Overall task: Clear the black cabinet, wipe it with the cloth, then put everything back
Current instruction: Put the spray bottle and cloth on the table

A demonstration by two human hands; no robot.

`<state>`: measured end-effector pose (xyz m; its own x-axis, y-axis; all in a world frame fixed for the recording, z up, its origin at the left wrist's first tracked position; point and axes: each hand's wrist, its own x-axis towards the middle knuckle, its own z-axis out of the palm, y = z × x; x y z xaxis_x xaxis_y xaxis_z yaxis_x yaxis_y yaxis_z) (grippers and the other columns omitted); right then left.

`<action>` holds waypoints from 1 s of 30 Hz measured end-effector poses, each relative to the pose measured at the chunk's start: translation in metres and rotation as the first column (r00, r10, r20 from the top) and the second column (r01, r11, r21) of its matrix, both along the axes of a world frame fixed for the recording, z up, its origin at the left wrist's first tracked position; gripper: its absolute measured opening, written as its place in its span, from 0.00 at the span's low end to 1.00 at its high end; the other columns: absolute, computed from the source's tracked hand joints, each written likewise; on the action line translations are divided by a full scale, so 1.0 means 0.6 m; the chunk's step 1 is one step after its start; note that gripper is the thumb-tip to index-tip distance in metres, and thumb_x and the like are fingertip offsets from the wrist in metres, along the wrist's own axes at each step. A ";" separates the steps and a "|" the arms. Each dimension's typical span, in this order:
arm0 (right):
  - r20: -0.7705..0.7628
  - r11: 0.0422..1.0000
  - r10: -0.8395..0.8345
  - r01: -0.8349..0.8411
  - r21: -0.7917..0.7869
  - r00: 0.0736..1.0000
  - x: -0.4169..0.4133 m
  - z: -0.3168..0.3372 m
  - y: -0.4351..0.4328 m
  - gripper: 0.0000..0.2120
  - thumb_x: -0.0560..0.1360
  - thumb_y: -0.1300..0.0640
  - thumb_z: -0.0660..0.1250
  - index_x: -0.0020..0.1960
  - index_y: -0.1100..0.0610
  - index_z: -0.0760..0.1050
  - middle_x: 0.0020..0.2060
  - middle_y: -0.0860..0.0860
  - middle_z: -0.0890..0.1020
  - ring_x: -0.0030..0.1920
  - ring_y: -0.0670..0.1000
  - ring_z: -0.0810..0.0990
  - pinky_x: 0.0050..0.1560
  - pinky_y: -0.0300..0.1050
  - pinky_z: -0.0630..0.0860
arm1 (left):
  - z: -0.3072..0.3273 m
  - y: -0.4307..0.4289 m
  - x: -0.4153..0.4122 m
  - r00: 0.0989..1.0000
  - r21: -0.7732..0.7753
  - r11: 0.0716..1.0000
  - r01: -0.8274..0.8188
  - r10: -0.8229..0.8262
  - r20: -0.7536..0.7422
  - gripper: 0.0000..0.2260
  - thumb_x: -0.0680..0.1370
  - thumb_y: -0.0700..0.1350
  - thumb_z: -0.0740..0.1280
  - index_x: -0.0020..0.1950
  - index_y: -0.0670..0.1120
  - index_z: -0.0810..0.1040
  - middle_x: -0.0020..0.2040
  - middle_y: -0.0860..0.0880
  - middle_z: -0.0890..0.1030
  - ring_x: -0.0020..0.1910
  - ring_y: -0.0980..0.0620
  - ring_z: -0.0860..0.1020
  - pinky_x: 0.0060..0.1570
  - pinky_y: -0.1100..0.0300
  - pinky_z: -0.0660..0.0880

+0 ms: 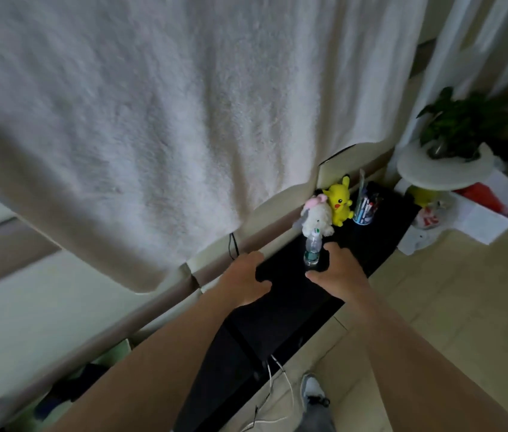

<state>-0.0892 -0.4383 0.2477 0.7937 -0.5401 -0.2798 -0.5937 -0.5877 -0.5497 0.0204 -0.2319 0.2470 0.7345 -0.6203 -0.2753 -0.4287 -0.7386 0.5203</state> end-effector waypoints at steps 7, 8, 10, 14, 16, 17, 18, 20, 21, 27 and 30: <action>0.040 0.993 0.107 -0.105 -0.049 0.993 -0.079 0.083 0.157 0.35 0.73 0.45 0.74 0.74 0.53 0.64 0.66 0.56 0.69 0.63 0.59 0.74 0.54 0.49 0.73 | 0.065 0.176 -0.083 0.992 -0.046 0.997 -0.067 0.071 0.099 0.29 0.76 0.53 0.72 0.74 0.49 0.68 0.69 0.50 0.72 0.66 0.49 0.72 0.64 0.57 0.71; 0.041 0.990 0.129 -0.127 -0.062 0.991 -0.083 0.092 0.176 0.34 0.73 0.45 0.74 0.73 0.53 0.64 0.66 0.56 0.69 0.62 0.59 0.75 0.55 0.51 0.74 | 0.073 0.193 -0.091 0.990 -0.061 0.995 -0.081 0.088 0.108 0.29 0.75 0.52 0.72 0.74 0.49 0.68 0.68 0.49 0.72 0.65 0.48 0.73 0.62 0.58 0.71; 0.040 0.984 0.163 -0.159 -0.076 0.986 -0.089 0.109 0.212 0.35 0.72 0.44 0.74 0.73 0.53 0.65 0.66 0.56 0.70 0.63 0.58 0.74 0.57 0.53 0.76 | 0.085 0.224 -0.106 0.987 -0.076 0.992 -0.096 0.105 0.120 0.29 0.76 0.52 0.72 0.74 0.50 0.68 0.67 0.48 0.72 0.65 0.48 0.73 0.59 0.61 0.69; 0.015 0.960 0.259 -0.256 -0.111 0.966 -0.095 0.123 0.266 0.35 0.72 0.42 0.73 0.73 0.52 0.64 0.67 0.55 0.70 0.64 0.58 0.74 0.58 0.53 0.77 | 0.102 0.281 -0.125 0.977 -0.104 0.982 -0.160 0.173 0.123 0.28 0.76 0.52 0.72 0.73 0.50 0.68 0.66 0.48 0.73 0.61 0.48 0.74 0.56 0.59 0.72; -0.004 0.942 0.313 -0.311 -0.126 0.950 -0.095 0.123 0.286 0.36 0.72 0.41 0.73 0.74 0.51 0.63 0.68 0.54 0.68 0.64 0.57 0.74 0.58 0.52 0.77 | 0.106 0.311 -0.135 0.968 -0.088 0.976 -0.201 0.212 0.136 0.27 0.76 0.53 0.71 0.72 0.49 0.68 0.64 0.48 0.73 0.58 0.50 0.72 0.53 0.59 0.71; -0.014 0.930 0.343 -0.342 -0.134 0.939 -0.094 0.122 0.295 0.36 0.72 0.41 0.72 0.74 0.50 0.63 0.68 0.54 0.68 0.64 0.57 0.74 0.59 0.53 0.76 | 0.106 0.327 -0.141 0.963 -0.078 0.972 -0.221 0.231 0.142 0.27 0.76 0.55 0.71 0.72 0.49 0.68 0.64 0.48 0.73 0.58 0.50 0.72 0.53 0.59 0.70; -0.027 0.918 0.371 -0.371 -0.137 0.928 -0.093 0.120 0.304 0.35 0.72 0.40 0.72 0.73 0.50 0.63 0.68 0.54 0.68 0.64 0.57 0.74 0.59 0.53 0.76 | 0.105 0.343 -0.148 0.956 -0.068 0.966 -0.250 0.258 0.140 0.28 0.75 0.56 0.71 0.72 0.49 0.68 0.64 0.48 0.73 0.59 0.49 0.73 0.54 0.58 0.71; -0.032 0.897 0.423 -0.423 -0.125 0.906 -0.088 0.115 0.322 0.35 0.72 0.40 0.72 0.73 0.49 0.63 0.69 0.54 0.68 0.65 0.57 0.74 0.60 0.53 0.76 | 0.102 0.375 -0.159 0.941 -0.035 0.949 -0.315 0.317 0.120 0.32 0.74 0.60 0.71 0.74 0.51 0.66 0.64 0.48 0.72 0.62 0.46 0.74 0.58 0.54 0.73; -0.028 0.886 0.449 -0.450 -0.110 0.893 -0.084 0.112 0.332 0.36 0.72 0.40 0.72 0.74 0.49 0.62 0.70 0.53 0.67 0.65 0.57 0.74 0.60 0.52 0.76 | 0.104 0.393 -0.166 0.932 -0.017 0.938 -0.345 0.345 0.112 0.34 0.73 0.60 0.71 0.74 0.51 0.65 0.65 0.48 0.71 0.64 0.45 0.73 0.60 0.52 0.74; -0.008 0.781 0.623 -0.622 -0.056 0.782 -0.049 0.105 0.415 0.40 0.71 0.40 0.73 0.77 0.48 0.61 0.70 0.52 0.67 0.66 0.54 0.73 0.61 0.51 0.76 | 0.122 0.507 -0.218 0.817 0.005 0.821 -0.570 0.567 0.104 0.37 0.72 0.61 0.72 0.77 0.50 0.63 0.69 0.46 0.70 0.66 0.43 0.73 0.64 0.47 0.73; 0.004 0.710 0.704 -0.703 -0.037 0.710 -0.038 0.110 0.462 0.40 0.72 0.42 0.73 0.78 0.50 0.60 0.74 0.52 0.64 0.71 0.54 0.70 0.65 0.49 0.73 | 0.130 0.562 -0.251 0.729 0.008 0.734 -0.679 0.674 0.120 0.37 0.72 0.60 0.72 0.76 0.50 0.64 0.68 0.46 0.71 0.65 0.43 0.74 0.64 0.46 0.73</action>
